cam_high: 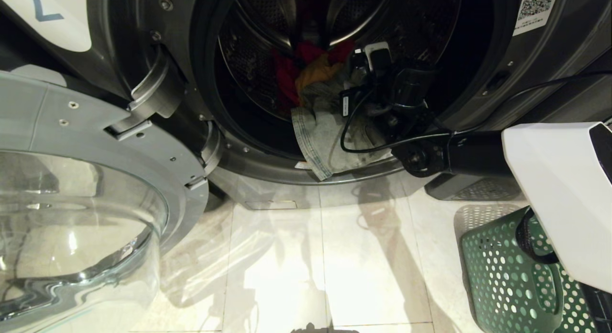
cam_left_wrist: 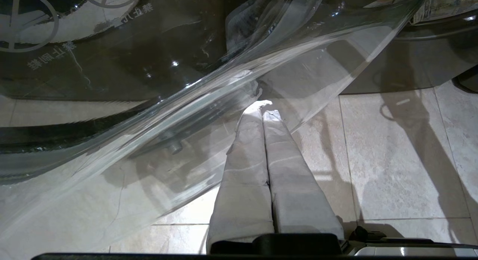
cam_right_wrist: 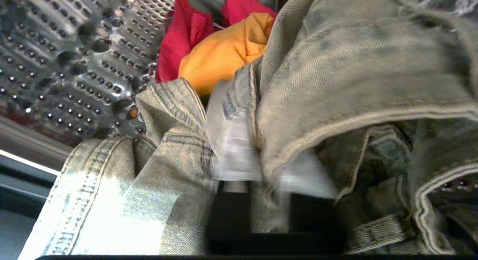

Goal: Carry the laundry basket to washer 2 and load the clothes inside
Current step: Place the clothes into the washing machine

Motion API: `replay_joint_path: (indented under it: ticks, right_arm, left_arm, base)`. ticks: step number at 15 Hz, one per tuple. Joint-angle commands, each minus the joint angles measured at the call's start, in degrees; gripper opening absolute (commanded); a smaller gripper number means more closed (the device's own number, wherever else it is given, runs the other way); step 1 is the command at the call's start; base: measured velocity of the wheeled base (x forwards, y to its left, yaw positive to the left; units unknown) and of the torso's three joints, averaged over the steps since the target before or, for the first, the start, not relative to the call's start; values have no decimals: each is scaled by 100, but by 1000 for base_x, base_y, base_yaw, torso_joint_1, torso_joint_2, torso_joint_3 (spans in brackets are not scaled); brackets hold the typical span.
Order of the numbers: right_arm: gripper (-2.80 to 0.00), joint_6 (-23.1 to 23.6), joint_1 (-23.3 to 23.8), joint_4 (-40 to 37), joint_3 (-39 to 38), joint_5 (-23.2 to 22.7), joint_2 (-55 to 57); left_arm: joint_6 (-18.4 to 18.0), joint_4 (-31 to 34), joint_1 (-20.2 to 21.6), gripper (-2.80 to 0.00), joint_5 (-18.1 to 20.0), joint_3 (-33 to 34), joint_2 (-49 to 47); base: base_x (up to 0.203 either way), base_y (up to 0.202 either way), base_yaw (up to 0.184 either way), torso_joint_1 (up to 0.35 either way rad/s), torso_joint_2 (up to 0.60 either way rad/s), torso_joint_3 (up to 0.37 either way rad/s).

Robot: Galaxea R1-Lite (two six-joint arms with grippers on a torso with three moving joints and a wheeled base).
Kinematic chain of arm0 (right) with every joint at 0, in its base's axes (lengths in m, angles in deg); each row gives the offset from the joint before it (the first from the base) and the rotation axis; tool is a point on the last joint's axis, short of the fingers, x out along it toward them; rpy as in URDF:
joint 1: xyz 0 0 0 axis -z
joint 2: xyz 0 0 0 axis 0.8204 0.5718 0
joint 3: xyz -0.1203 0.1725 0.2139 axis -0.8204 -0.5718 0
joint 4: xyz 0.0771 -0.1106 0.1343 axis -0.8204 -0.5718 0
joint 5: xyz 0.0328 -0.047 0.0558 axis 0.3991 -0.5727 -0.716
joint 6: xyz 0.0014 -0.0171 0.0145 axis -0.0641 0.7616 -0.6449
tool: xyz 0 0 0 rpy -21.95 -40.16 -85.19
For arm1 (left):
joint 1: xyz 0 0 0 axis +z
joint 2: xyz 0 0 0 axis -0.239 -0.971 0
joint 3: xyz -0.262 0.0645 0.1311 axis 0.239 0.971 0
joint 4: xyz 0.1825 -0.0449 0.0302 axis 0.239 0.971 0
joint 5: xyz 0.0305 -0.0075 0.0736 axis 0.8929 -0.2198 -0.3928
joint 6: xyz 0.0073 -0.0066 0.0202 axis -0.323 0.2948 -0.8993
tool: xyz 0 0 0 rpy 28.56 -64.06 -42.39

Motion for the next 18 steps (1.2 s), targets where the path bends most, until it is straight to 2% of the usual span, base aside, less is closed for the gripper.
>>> replay_joint_path:
  ticks: [1, 3, 7, 9, 12, 14, 16, 18]
  right_arm:
    - [0, -16, -1, -201, 0, -7, -108]
    - [0, -197, -15, -794, 0, -25, -266]
    - [0, -1013, -214, -1663, -4, -41, -696]
    - [0, -1055, -345, -1800, -46, -44, -956]
    - [0, -1115, -508, -2950, -231, -24, -1303]
    - [0, -1198, -568, -3154, -468, -2, -1510]
    - [0, -1189, -632, -3320, -1006, -21, -1841]
    - [0, -1271, -746, -3914, -1593, -32, -2194]
  left_arm:
    - [4, -5, 1, -280, -2, 229, -6]
    - [4, -5, 1, -280, -2, 229, -6]
    - [4, -5, 1, -280, -2, 229, -2]
    - [4, -5, 1, -280, -2, 229, -8]
    - [4, -5, 1, -280, -2, 229, -7]
    - [4, -5, 1, -280, -2, 229, -9]
    - [4, -5, 1, -280, -2, 229, -7]
    - [4, -5, 1, -280, -2, 229, -9]
  base:
    - [0, 0, 0, 0, 0, 0]
    - [0, 0, 0, 0, 0, 0]
    - [0, 0, 0, 0, 0, 0]
    - [0, 0, 0, 0, 0, 0]
    - [0, 0, 0, 0, 0, 0]
    - [0, 0, 0, 0, 0, 0]
    - [0, 0, 0, 0, 0, 0]
    - [0, 0, 0, 0, 0, 0]
